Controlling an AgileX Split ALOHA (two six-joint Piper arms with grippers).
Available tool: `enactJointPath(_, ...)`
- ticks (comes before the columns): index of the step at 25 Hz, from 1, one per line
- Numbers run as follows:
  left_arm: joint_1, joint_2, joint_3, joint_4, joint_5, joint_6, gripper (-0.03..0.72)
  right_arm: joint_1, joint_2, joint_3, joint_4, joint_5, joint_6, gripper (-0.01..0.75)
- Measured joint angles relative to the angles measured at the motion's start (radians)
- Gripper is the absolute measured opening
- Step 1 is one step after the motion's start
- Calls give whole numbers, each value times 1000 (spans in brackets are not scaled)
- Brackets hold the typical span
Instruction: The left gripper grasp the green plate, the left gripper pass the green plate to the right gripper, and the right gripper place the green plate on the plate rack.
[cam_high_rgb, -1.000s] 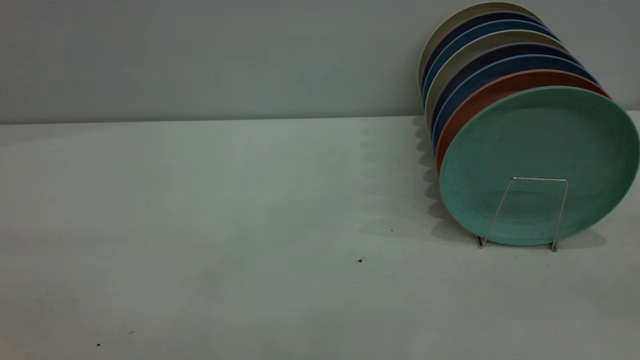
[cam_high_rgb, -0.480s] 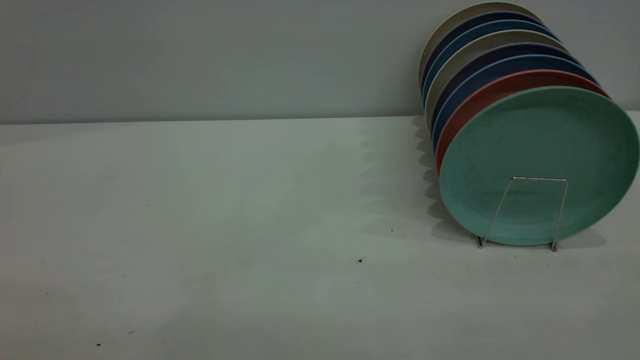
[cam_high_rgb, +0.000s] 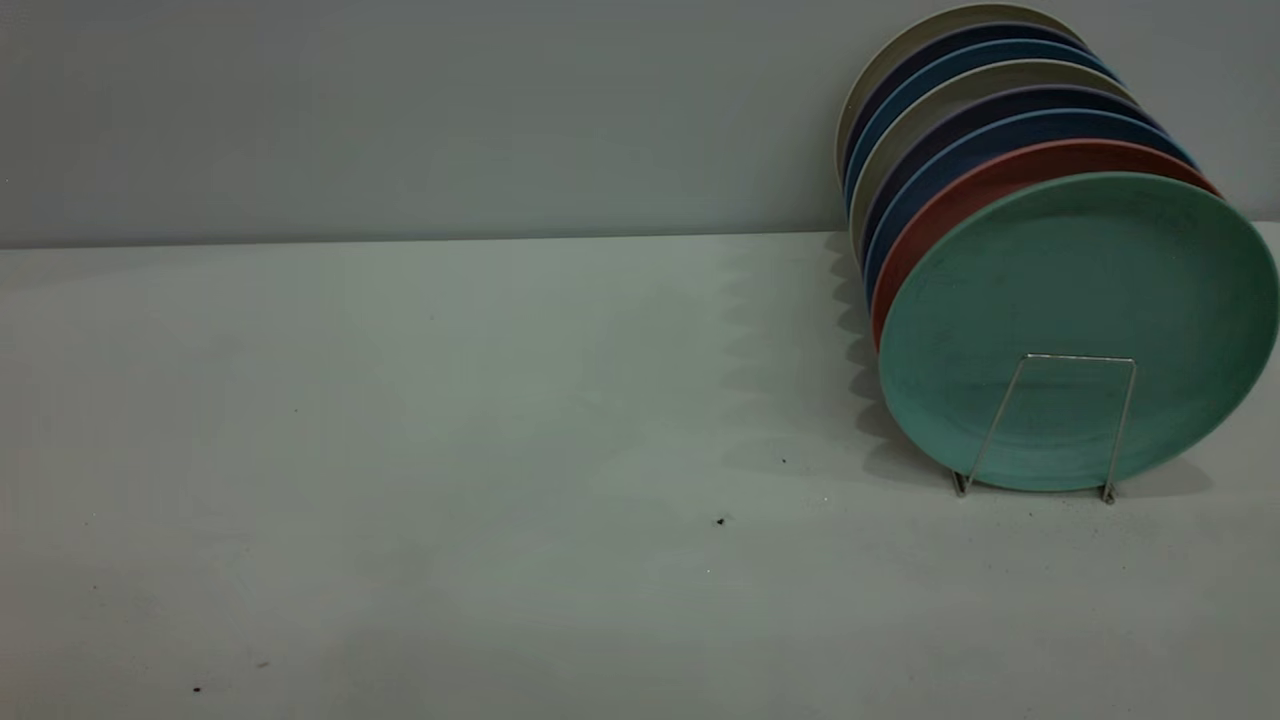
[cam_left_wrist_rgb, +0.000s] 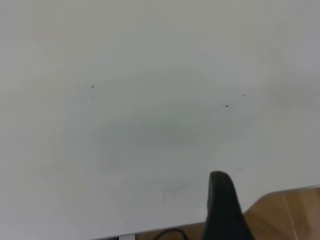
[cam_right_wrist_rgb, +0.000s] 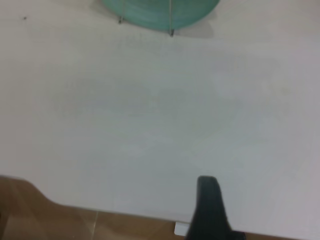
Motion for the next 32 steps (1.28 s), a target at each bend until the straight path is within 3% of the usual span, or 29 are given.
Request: enactJointPath(32,-17,-59,0,0,0,0,510,-10,-184,0,0,2,0,575)
